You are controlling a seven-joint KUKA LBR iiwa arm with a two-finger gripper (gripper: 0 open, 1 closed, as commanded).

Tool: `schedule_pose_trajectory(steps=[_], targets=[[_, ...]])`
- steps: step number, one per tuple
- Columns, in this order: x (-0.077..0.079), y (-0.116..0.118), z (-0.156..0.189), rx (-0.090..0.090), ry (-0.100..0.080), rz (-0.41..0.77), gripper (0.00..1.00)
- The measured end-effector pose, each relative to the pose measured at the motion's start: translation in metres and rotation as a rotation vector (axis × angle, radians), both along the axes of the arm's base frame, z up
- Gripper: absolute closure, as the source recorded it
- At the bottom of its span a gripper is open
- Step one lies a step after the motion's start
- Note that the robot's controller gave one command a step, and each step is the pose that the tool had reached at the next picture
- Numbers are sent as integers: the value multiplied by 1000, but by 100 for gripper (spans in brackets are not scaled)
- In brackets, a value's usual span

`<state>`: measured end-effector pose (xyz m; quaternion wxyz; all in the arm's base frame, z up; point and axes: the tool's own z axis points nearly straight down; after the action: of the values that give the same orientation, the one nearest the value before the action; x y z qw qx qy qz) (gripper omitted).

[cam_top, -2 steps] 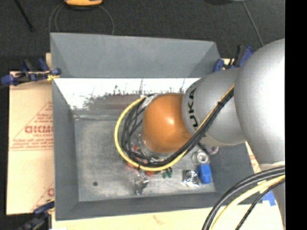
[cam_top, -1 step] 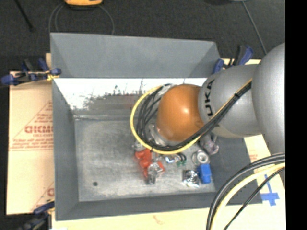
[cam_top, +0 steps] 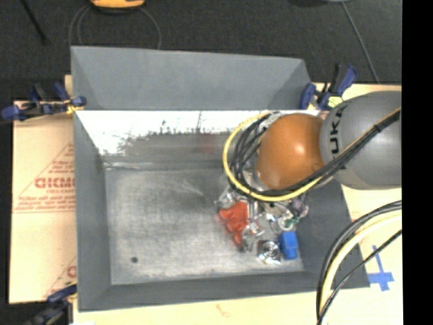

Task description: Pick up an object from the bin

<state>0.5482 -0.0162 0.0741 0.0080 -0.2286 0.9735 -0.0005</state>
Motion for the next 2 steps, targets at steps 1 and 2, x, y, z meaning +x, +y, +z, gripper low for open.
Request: schedule_pose_trajectory(steps=[1,2], targets=[[40,-42,29,-8,7,221,0],[7,-22,5,-6,12,454,0]])
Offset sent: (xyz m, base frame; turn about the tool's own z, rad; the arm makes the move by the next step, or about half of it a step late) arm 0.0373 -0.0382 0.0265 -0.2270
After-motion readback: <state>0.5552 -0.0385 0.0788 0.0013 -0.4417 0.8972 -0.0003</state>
